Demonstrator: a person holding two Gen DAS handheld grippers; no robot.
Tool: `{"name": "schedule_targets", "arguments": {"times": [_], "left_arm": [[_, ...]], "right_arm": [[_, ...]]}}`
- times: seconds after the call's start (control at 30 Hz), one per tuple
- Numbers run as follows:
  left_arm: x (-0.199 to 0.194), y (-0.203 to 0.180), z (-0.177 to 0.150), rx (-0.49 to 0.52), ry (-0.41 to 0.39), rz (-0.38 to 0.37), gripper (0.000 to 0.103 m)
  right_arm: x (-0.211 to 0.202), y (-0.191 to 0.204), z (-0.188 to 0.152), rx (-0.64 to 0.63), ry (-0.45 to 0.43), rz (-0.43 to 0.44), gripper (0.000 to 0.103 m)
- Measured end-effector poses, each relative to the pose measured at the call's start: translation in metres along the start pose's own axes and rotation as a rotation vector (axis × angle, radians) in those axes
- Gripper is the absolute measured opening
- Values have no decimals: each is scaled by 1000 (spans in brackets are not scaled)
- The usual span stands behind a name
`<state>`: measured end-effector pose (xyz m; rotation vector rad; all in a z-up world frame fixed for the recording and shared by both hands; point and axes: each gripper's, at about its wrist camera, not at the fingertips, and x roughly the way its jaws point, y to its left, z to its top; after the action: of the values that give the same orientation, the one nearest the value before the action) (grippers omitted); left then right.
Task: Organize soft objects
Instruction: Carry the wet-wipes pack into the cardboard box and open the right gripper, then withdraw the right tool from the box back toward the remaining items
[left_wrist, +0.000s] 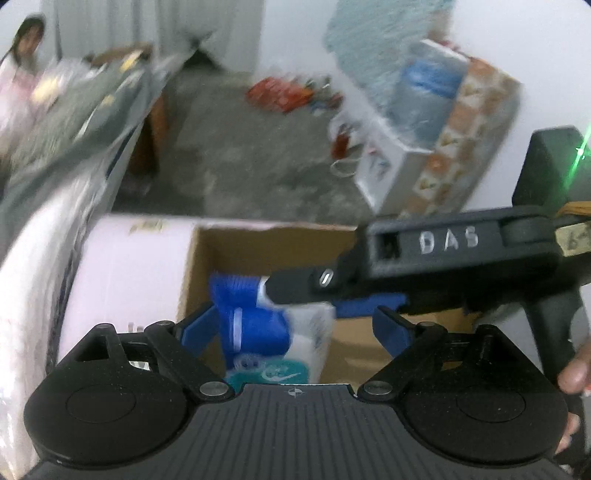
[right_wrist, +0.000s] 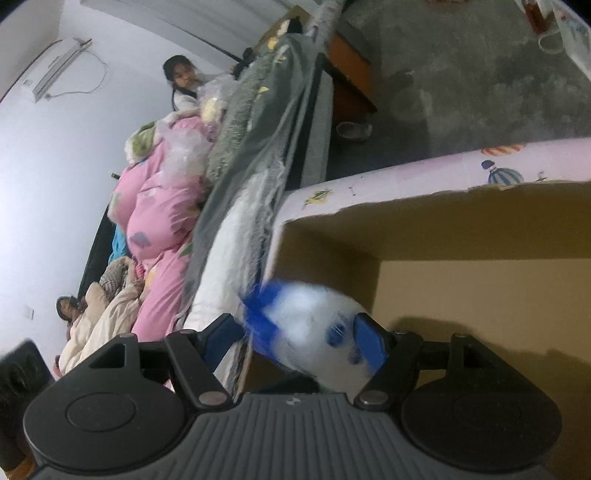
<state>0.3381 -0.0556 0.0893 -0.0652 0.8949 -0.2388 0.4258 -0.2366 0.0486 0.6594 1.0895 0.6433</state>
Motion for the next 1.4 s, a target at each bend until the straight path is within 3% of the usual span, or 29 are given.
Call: {"name": "schedule_targets", "arguments": {"times": [0.2, 0.37, 0.53, 0.7, 0.8, 0.87, 1.1, 1.4], "left_arm": [[-18, 18, -5, -40, -2, 35, 90], [-65, 18, -12, -28, -42, 75, 90], [-120, 23, -36, -49, -87, 102, 95], [-171, 33, -74, -81, -135, 129, 95], [-192, 39, -99, -100, -154, 127, 96], [-201, 43, -117, -107, -157, 116, 96], [-210, 60, -163, -150, -162, 52, 96], [-197, 74, -184, -186, -158, -13, 96]], "right_arm": [[12, -23, 6, 44, -24, -32, 82], [-2, 8, -16, -103, -12, -81, 82], [21, 30, -47, -194, 80, -190, 80], [61, 25, -85, -187, 244, -258, 74], [62, 24, -105, -172, 238, -259, 72], [60, 18, -114, -123, 259, -230, 72], [53, 25, -140, -120, 276, -262, 72], [48, 35, -177, -89, 299, -277, 72]]}}
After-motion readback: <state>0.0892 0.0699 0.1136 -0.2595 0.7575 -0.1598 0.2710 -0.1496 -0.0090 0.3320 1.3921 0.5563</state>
